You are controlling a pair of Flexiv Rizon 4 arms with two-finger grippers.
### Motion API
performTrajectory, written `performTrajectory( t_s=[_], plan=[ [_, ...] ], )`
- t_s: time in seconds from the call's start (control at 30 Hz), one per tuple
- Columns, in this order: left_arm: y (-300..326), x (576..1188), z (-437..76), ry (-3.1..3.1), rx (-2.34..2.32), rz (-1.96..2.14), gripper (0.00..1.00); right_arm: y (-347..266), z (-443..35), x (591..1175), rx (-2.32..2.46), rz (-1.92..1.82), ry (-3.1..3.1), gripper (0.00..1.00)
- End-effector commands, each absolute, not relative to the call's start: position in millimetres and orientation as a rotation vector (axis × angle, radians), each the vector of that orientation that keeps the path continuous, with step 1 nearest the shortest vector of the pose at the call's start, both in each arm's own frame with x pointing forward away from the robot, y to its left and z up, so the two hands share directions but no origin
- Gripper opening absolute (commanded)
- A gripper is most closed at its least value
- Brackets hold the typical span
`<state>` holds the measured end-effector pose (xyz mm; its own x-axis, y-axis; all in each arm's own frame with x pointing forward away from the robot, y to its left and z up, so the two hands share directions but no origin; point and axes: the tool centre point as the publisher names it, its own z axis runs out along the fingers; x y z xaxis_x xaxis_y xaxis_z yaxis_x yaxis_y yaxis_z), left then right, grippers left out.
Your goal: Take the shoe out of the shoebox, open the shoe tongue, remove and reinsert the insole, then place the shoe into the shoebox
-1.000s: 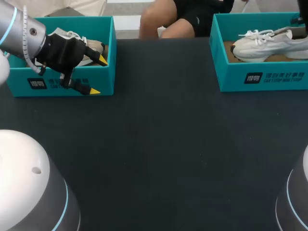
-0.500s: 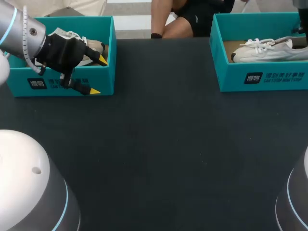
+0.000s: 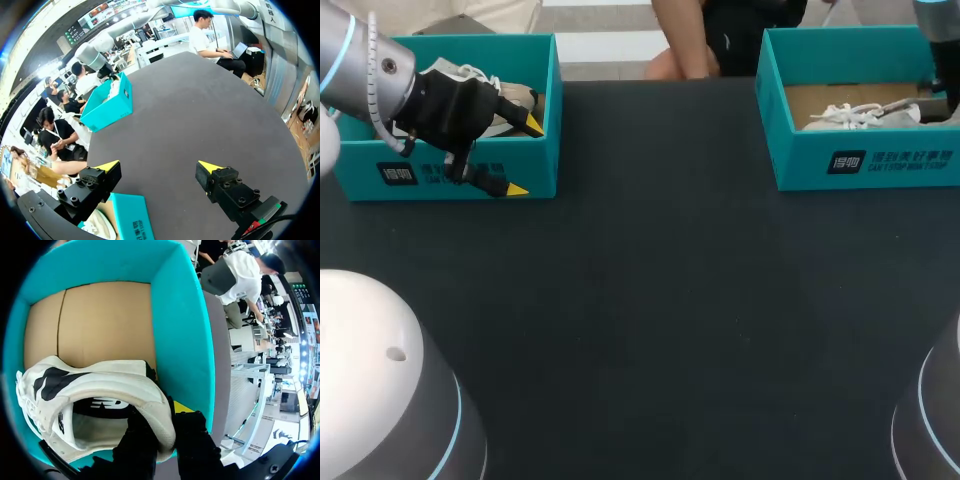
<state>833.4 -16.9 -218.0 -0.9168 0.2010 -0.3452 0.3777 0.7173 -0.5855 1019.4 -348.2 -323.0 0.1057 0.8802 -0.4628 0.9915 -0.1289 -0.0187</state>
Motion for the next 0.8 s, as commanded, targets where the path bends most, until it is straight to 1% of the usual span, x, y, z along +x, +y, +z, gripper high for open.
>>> performTrajectory(
  t_s=[0.03, 0.47, 0.63, 0.67, 0.7, 0.73, 0.8],
  plan=[
    [-17.1, 832.8, -218.3, 2.668, 0.458, -0.987, 1.0, -347.0, -328.3, 1015.0, 2.095, -0.531, 1.849, 0.0],
    [-17.1, 832.8, -218.3, 2.668, 0.458, -0.987, 1.0, -351.5, -358.0, 1011.5, 2.134, -0.546, 1.836, 0.0],
    [-17.1, 832.8, -218.3, 2.668, 0.458, -0.987, 1.0, -354.9, -361.3, 1012.0, 2.14, -0.55, 1.825, 0.0],
    [-17.1, 832.8, -218.3, 2.668, 0.458, -0.987, 1.0, -355.5, -361.4, 1012.2, 2.14, -0.55, 1.824, 0.04],
    [-17.1, 832.8, -218.3, 2.668, 0.458, -0.987, 1.0, -356.9, -361.8, 1012.5, 2.14, -0.551, 1.822, 0.26],
    [-17.1, 832.8, -218.3, 2.668, 0.458, -0.987, 1.0, -358.9, -362.5, 1012.8, 2.143, -0.55, 1.813, 0.34],
    [-17.1, 832.8, -218.3, 2.668, 0.458, -0.987, 1.0, -360.4, -362.9, 1012.8, 2.148, -0.549, 1.809, 0.38]
  ],
)
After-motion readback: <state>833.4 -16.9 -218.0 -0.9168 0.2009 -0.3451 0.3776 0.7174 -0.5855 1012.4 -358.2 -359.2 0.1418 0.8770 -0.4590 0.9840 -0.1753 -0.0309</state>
